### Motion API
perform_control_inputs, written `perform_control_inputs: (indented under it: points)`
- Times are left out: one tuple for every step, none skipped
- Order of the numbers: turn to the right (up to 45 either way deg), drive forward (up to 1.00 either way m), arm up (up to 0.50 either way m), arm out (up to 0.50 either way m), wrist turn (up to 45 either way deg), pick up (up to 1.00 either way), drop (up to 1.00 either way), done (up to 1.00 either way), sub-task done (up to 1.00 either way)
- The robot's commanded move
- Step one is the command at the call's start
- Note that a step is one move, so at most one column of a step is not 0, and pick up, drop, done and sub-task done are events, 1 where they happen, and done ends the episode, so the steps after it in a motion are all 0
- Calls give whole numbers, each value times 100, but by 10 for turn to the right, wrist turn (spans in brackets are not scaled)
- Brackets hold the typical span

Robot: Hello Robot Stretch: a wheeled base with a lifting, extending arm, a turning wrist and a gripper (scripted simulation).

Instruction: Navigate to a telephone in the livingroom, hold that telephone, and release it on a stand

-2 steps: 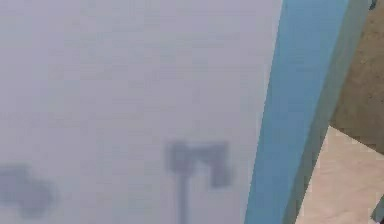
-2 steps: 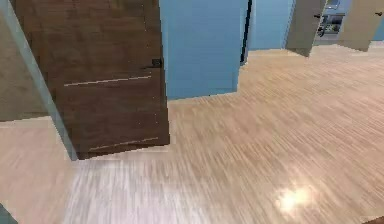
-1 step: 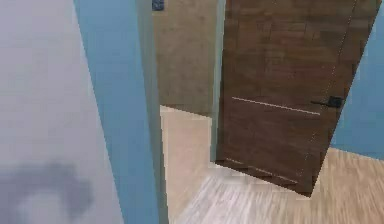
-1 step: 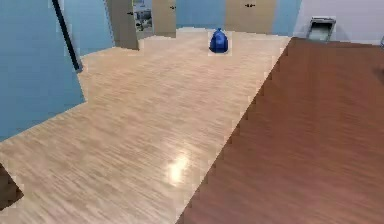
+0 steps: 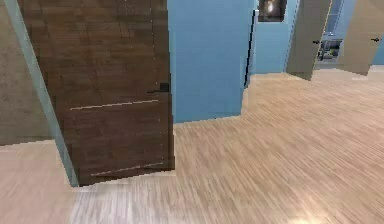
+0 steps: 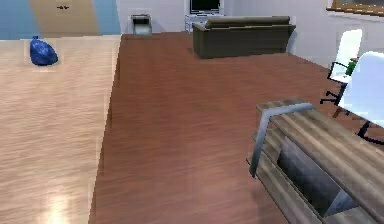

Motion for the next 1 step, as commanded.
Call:
perform_control_inputs:
  points:
    - [90, 0, 0, 0, 0, 0, 0, 0, 0]
